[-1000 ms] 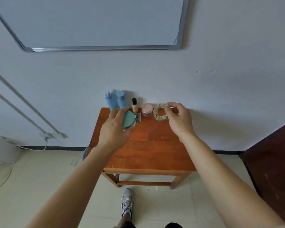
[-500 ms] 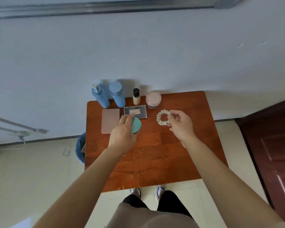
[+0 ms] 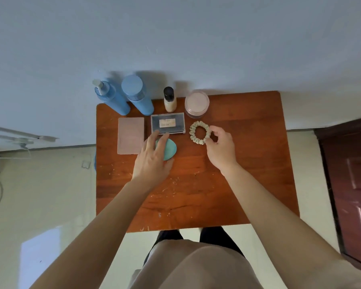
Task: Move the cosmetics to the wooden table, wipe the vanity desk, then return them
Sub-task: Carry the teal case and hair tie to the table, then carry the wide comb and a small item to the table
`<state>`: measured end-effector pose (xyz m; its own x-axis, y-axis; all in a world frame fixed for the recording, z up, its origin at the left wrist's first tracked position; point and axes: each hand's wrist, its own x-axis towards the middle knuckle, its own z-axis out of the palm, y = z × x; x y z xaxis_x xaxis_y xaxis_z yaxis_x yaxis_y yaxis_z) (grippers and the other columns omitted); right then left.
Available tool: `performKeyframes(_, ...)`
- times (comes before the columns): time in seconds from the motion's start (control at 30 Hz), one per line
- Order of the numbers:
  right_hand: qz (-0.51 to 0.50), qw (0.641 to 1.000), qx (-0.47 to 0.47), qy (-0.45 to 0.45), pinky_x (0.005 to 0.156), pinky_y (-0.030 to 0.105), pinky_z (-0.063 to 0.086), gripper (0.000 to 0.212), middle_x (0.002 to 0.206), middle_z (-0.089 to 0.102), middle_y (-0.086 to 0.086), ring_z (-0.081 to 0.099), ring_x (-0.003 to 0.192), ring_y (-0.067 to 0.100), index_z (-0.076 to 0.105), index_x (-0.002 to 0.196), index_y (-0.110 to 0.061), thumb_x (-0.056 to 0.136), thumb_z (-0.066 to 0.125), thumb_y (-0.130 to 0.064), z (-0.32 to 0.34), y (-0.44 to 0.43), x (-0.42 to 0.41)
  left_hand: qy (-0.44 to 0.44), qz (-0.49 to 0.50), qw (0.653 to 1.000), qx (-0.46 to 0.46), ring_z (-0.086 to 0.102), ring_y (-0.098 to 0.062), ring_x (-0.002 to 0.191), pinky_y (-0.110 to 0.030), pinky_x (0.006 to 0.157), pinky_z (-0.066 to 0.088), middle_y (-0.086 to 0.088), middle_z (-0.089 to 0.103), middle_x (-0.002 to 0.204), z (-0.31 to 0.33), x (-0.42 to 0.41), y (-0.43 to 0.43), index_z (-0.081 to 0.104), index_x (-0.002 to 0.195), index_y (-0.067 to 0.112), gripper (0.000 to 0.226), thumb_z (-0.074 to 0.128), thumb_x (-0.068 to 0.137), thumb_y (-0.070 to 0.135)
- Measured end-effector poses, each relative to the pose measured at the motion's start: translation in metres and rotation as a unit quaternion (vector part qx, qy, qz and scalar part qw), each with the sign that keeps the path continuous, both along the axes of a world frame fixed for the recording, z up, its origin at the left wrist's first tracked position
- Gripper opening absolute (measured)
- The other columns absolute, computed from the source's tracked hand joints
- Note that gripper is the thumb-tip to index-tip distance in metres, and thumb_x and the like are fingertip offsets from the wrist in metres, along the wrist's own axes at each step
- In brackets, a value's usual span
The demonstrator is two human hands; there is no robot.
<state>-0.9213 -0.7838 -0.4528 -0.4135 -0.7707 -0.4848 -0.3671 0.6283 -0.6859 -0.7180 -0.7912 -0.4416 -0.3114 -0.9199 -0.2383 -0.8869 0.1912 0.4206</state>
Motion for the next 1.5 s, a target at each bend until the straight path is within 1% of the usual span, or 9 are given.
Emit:
performKeyframes(0.13,-0.012,0.999,-0.037,0.031,0.094,0.025,0.043,0.041,0.143,0.045,0.005,0.057,0.110,0.014,0.049,0.140,-0.023,0.100,0.050,-0.019,0.037,-0.014,-0.012,-0.005,-0.010,0.996,-0.089,0.034,-0.026,0.139,-0.045,0.103,0.043,-0.003,0.029,0.155,0.047,-0.006,-0.014,0.036,0.144,0.023,0.063,0.061,0.091,0.043)
performKeyframes(0.23,-0.018,0.992,-0.117,0.050,0.088,0.021,0.041,0.040,0.141,0.046,0.004,0.055,0.098,0.006,0.049,0.140,-0.021,0.100,0.050,-0.024,0.076,-0.026,-0.026,0.026,-0.022,0.979,-0.200,0.040,-0.028,0.136,-0.045,0.099,0.046,-0.005,0.038,0.151,0.090,-0.011,-0.029,0.048,0.138,0.019,0.052,0.065,0.090,0.030)
performKeyframes(0.37,-0.027,0.966,-0.243,0.080,0.097,0.027,0.048,0.040,0.142,0.043,0.002,0.055,0.116,0.011,0.048,0.141,-0.020,0.102,0.048,-0.027,0.131,-0.036,-0.040,0.089,-0.031,0.947,-0.307,0.047,-0.032,0.131,-0.045,0.097,0.045,-0.009,0.044,0.148,0.150,-0.020,-0.052,0.055,0.132,0.016,0.047,0.068,0.087,0.010)
performKeyframes(0.53,-0.051,0.918,-0.355,0.168,0.103,0.033,0.048,0.039,0.140,0.041,-0.003,0.048,0.123,0.008,0.047,0.140,-0.021,0.101,0.050,-0.027,0.198,-0.011,-0.055,0.195,-0.063,0.915,-0.348,0.067,-0.020,0.103,-0.044,0.085,0.058,-0.008,0.057,0.136,0.219,-0.036,-0.062,0.057,0.131,0.015,0.042,0.061,0.092,0.001)
performKeyframes(0.63,-0.080,0.897,-0.370,0.228,0.103,0.028,0.045,0.041,0.145,0.037,-0.004,0.045,0.126,0.006,0.045,0.141,-0.023,0.101,0.050,-0.029,0.228,0.033,-0.069,0.227,-0.116,0.895,-0.365,0.070,-0.016,0.082,-0.042,0.081,0.057,-0.008,0.066,0.120,0.246,-0.057,-0.056,0.061,0.126,0.013,0.037,0.068,0.090,0.014)
performKeyframes(0.8,-0.171,0.867,-0.327,0.336,0.103,0.023,0.036,0.044,0.151,0.031,-0.001,0.036,0.135,0.007,0.043,0.145,-0.022,0.102,0.049,-0.031,0.244,0.150,-0.093,0.256,-0.238,0.862,-0.367,0.066,-0.022,0.097,-0.040,0.090,0.050,-0.005,0.066,0.121,0.252,-0.127,-0.025,0.062,0.124,0.012,0.037,0.067,0.090,0.028)
performKeyframes(0.97,-0.294,0.826,-0.263,0.402,0.101,0.031,0.043,0.044,0.150,0.034,0.001,0.038,0.135,0.012,0.045,0.143,-0.019,0.101,0.050,-0.030,0.252,0.300,-0.109,0.300,-0.359,0.839,-0.276,0.051,-0.019,0.126,-0.038,0.107,0.036,0.002,0.055,0.138,0.260,-0.215,0.078,0.057,0.130,0.020,0.042,0.065,0.091,0.033)
performKeyframes(1.23,-0.457,0.723,-0.189,0.482,0.103,0.037,0.044,0.041,0.147,0.039,0.004,0.043,0.132,0.017,0.050,0.139,-0.017,0.099,0.054,-0.027,0.261,0.548,-0.118,0.287,-0.563,0.730,-0.261,0.036,-0.028,0.140,-0.046,0.113,0.027,-0.008,0.040,0.151,0.272,-0.316,0.314,0.050,0.139,0.018,0.056,0.048,0.093,0.049)
performKeyframes(1.5,-0.520,0.679,-0.091,0.510,0.108,0.048,0.040,0.045,0.154,0.036,0.013,0.035,0.140,0.030,0.046,0.143,-0.018,0.102,0.047,-0.036,0.236,0.808,-0.112,0.259,-0.677,0.654,-0.217,0.017,-0.030,0.147,-0.055,0.115,0.021,-0.012,0.023,0.159,0.249,-0.370,0.584,0.034,0.149,0.024,0.061,0.031,0.098,0.057)
